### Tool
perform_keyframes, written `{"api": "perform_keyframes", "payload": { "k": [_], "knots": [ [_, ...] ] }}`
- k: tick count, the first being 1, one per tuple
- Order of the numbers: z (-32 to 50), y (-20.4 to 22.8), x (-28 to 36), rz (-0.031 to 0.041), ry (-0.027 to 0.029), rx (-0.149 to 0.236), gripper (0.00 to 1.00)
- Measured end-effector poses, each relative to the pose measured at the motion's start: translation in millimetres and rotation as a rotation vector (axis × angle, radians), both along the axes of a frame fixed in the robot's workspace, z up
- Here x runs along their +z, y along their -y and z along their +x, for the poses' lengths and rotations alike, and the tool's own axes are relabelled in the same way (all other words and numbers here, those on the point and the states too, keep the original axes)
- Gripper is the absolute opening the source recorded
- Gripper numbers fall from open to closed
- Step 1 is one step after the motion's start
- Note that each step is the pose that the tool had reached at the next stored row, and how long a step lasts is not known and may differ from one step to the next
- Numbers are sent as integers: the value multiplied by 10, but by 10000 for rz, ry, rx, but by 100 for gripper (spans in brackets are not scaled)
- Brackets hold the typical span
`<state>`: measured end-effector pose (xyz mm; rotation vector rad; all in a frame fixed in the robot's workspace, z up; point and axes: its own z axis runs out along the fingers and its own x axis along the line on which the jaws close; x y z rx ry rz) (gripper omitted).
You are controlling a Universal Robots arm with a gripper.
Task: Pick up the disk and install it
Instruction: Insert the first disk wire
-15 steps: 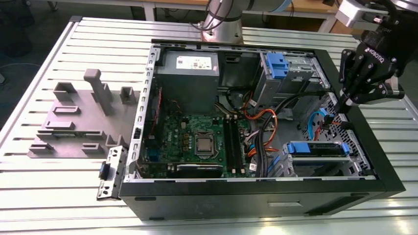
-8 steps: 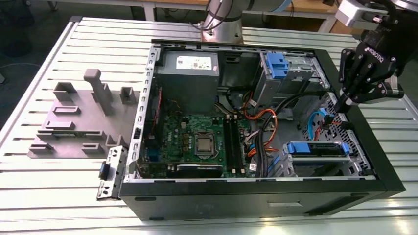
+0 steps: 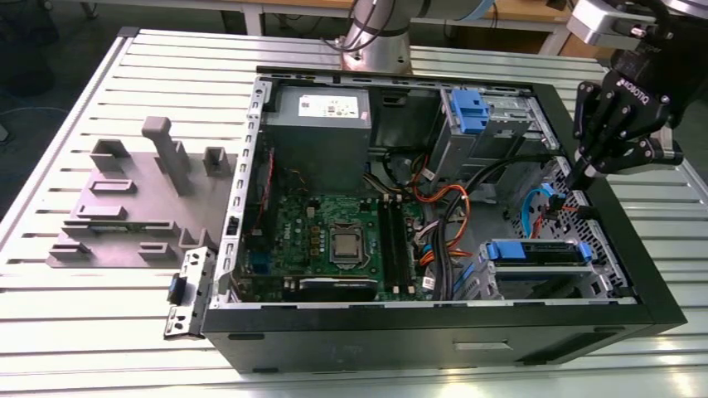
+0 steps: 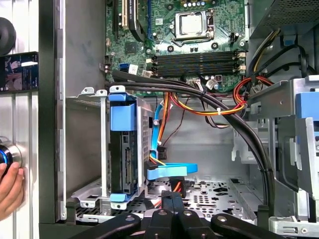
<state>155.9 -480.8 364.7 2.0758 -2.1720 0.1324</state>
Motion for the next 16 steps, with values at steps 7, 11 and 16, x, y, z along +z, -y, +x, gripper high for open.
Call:
{"api": "perform_keyframes", "payload": {
  "k": [7,11,16],
  "knots": [
    [0,-13,0,-1,0,1,11],
    [0,-23,0,-2,0,1,11],
    [0,-32,0,-4,0,0,11]
  ]
}}
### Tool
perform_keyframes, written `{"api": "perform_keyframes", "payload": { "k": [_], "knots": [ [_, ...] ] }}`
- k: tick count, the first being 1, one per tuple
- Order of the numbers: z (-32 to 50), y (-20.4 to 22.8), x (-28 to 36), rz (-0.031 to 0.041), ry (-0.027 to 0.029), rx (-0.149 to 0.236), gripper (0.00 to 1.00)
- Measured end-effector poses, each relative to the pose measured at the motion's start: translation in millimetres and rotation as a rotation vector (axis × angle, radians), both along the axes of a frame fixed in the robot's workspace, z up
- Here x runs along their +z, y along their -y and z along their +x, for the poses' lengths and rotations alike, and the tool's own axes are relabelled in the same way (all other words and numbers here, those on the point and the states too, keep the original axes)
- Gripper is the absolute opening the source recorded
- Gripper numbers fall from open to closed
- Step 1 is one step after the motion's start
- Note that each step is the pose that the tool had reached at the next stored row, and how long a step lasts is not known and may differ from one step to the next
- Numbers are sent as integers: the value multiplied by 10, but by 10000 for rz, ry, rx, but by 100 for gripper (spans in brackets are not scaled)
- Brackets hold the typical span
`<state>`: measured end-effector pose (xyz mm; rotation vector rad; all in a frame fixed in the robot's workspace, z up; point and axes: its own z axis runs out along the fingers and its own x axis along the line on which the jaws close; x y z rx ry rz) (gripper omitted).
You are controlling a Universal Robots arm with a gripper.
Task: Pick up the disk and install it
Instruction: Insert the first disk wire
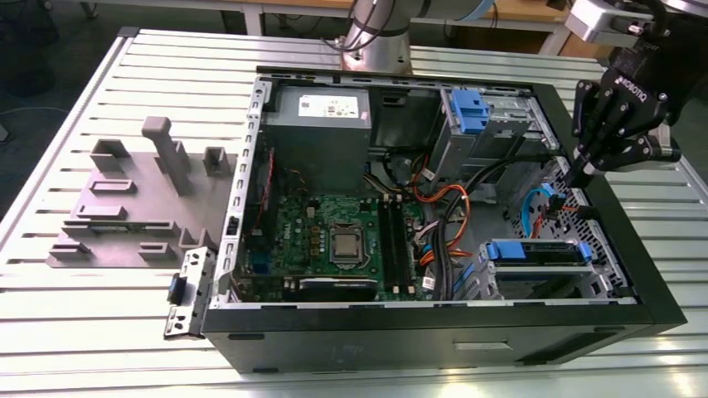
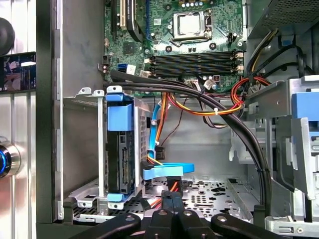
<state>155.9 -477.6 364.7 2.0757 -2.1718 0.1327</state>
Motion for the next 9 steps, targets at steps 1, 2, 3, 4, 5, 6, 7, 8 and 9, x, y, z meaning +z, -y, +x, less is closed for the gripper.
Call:
{"api": "perform_keyframes", "payload": {
  "k": [1,2,3,4,5,6,7,8,9],
  "knots": [
    [0,-2,0,-1,0,0,11],
    [0,-5,0,-1,1,0,11],
    [0,-9,1,-3,1,0,11],
    [0,-11,0,-2,0,0,11],
    [0,-13,0,-2,0,0,11],
    [0,-15,0,-2,0,0,11],
    [0,-17,0,-2,0,0,11],
    [0,-19,0,-2,0,0,11],
    [0,-20,0,-3,0,0,11]
  ]
}}
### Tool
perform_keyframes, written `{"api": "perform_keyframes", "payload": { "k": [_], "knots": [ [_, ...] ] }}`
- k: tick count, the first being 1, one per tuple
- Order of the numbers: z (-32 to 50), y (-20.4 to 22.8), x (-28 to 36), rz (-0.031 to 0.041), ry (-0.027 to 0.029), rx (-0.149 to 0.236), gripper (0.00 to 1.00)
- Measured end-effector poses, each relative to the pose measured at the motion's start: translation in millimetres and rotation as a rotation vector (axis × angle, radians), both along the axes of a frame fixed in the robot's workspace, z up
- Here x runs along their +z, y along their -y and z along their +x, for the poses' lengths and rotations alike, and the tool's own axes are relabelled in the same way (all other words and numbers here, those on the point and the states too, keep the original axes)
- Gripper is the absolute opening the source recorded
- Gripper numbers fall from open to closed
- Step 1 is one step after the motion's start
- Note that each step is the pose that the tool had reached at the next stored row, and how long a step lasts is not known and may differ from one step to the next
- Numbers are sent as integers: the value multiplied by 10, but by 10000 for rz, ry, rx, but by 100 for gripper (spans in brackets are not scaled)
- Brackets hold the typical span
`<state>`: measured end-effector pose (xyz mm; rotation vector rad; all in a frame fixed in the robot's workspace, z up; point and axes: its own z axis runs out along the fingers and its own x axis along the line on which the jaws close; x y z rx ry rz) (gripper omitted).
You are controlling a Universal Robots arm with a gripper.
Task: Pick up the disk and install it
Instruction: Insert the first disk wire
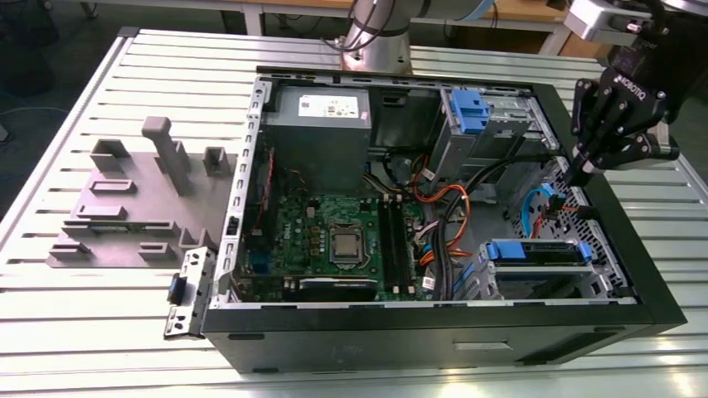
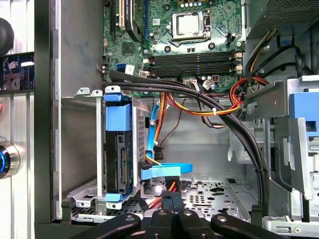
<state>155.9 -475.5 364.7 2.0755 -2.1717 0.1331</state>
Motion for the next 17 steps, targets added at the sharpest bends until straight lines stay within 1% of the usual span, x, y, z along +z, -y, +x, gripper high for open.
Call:
{"api": "perform_keyframes", "payload": {
  "k": [13,14,15,17],
  "knots": [
    [0,-25,0,-3,0,0,11],
    [0,-221,0,-27,0,0,11],
    [0,-263,0,-32,0,0,11],
    [0,-267,0,-33,0,0,11]
  ]
}}
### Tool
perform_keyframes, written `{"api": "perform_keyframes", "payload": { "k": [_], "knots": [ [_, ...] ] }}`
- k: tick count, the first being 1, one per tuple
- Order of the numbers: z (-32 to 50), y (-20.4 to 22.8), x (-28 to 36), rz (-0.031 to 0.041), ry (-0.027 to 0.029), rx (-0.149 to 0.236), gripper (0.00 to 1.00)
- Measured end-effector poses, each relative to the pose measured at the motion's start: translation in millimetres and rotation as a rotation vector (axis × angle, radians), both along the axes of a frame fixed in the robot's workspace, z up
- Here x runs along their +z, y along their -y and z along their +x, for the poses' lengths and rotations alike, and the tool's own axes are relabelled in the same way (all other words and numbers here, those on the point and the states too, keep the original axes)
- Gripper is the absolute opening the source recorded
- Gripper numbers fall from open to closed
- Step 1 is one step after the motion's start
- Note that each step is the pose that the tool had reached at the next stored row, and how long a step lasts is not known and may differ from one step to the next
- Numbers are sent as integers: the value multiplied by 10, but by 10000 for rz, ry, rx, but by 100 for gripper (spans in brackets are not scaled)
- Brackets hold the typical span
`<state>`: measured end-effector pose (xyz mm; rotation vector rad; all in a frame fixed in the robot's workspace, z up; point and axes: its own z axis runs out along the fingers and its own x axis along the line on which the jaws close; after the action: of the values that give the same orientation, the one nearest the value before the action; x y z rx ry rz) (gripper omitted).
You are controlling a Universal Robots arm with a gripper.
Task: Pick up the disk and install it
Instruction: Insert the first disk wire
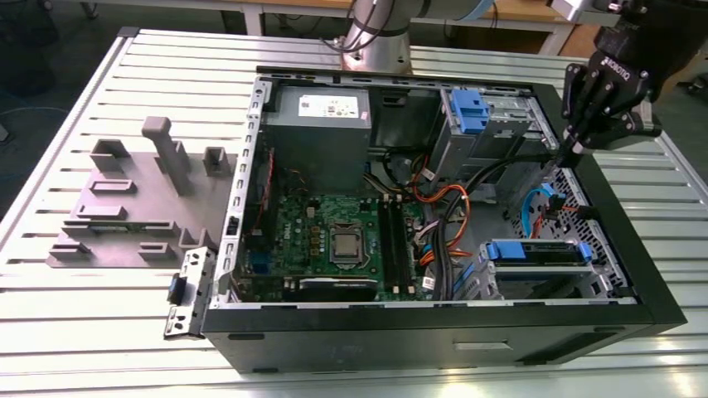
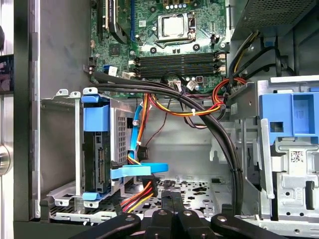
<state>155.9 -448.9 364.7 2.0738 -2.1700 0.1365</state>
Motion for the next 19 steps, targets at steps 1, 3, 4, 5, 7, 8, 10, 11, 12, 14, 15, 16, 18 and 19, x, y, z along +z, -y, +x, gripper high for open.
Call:
{"api": "perform_keyframes", "payload": {
  "k": [1,3,4,5,7,8,10,11,12,14,15,16,18,19],
  "knots": [
    [0,-2,0,0,0,0,11],
    [0,-6,0,-1,0,0,11],
    [0,-8,0,-1,0,-1,11],
    [0,-9,0,-1,0,0,11],
    [0,-13,0,-2,0,0,11],
    [0,-15,0,-2,0,0,11],
    [0,-19,0,-2,0,-1,11],
    [0,-25,0,-3,0,0,11],
    [0,-28,0,-3,0,0,11],
    [0,-32,0,-4,0,0,11],
    [0,-34,0,-4,0,0,11],
    [0,-36,0,-4,0,0,11],
    [0,-45,0,-5,0,0,11],
    [0,-47,0,-6,0,0,11]
  ]
}}
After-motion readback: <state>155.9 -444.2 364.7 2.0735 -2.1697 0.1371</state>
